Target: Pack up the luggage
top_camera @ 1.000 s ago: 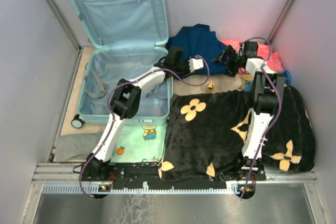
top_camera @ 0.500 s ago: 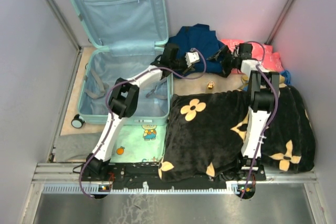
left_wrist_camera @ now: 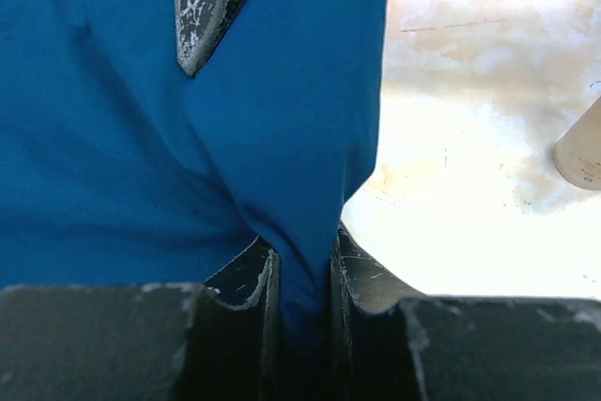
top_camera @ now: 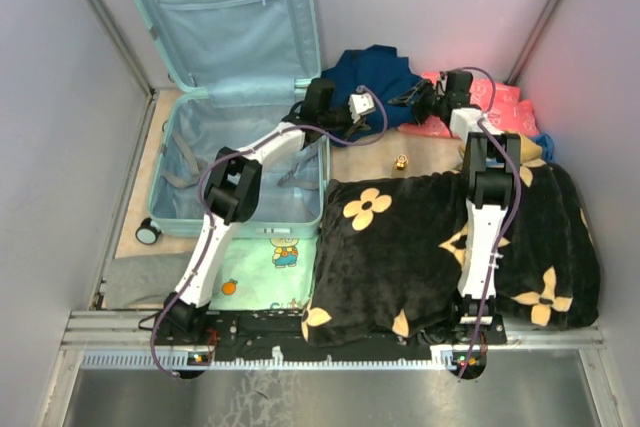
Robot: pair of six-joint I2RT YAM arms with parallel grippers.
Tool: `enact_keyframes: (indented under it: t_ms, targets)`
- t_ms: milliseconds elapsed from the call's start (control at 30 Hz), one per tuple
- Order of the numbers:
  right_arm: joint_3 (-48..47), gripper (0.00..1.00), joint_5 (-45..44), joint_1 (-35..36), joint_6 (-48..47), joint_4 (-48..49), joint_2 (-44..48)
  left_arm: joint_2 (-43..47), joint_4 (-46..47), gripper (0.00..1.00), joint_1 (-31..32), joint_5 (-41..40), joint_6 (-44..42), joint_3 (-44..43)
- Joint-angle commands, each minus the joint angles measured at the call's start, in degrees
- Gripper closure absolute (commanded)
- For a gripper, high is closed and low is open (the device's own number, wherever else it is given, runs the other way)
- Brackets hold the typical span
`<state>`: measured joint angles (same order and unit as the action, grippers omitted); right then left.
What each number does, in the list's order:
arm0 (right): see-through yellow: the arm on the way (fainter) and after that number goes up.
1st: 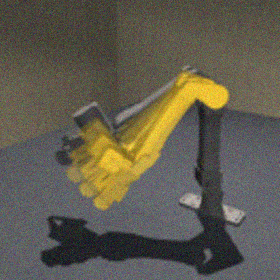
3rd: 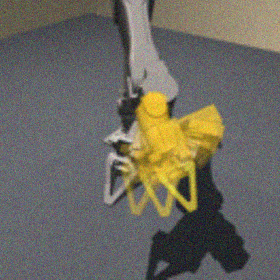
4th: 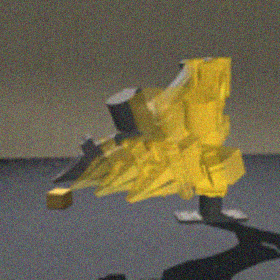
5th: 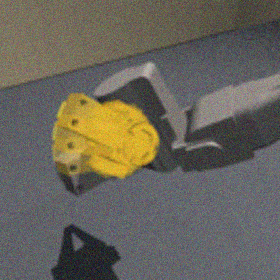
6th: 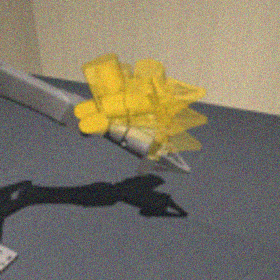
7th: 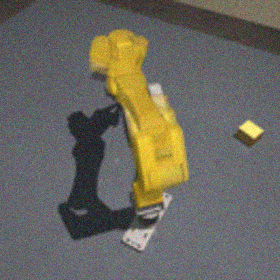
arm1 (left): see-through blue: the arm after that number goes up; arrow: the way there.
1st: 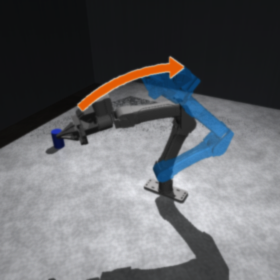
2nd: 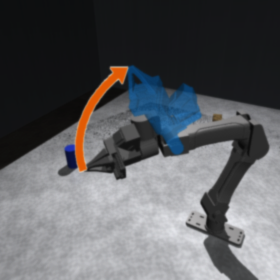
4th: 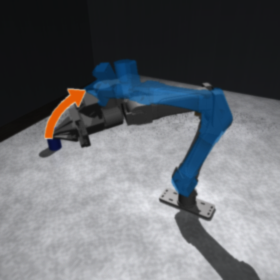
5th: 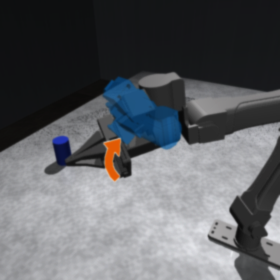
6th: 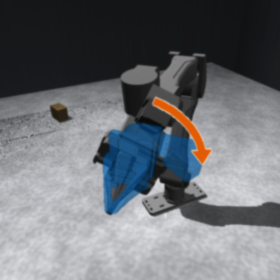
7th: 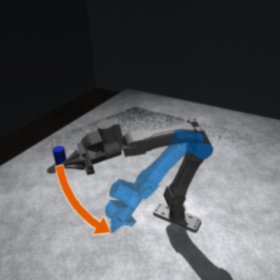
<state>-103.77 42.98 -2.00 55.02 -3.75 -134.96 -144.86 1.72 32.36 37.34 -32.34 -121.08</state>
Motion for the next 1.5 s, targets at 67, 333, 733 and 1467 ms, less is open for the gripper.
enact_keyframes:
  t_ms: [67,333,733,1467]
  targets:
    - [-4.1,0.8,2.7,2.2,3.3,5.7,0.5,6.3,4.5,0.97,0.8,4.9,1.3,-0.2]
    - [-6.8,1.0,6.8,2.1,4.1,13.4,1.7,9.9,7.2,0.46,0.2,0.5,7.6,1.9]
    - [-15.4,1.0,6.3,0.9,5.4,18.4,2.5,19.2,5.1,0.09,-2.9,-0.8,16.9,5.6]
    - [-22.7,1.0,4.6,-0.6,8.8,24.4,12.8,36.3,1.3,0.06,-12.9,-6.0,26.6,17.9]
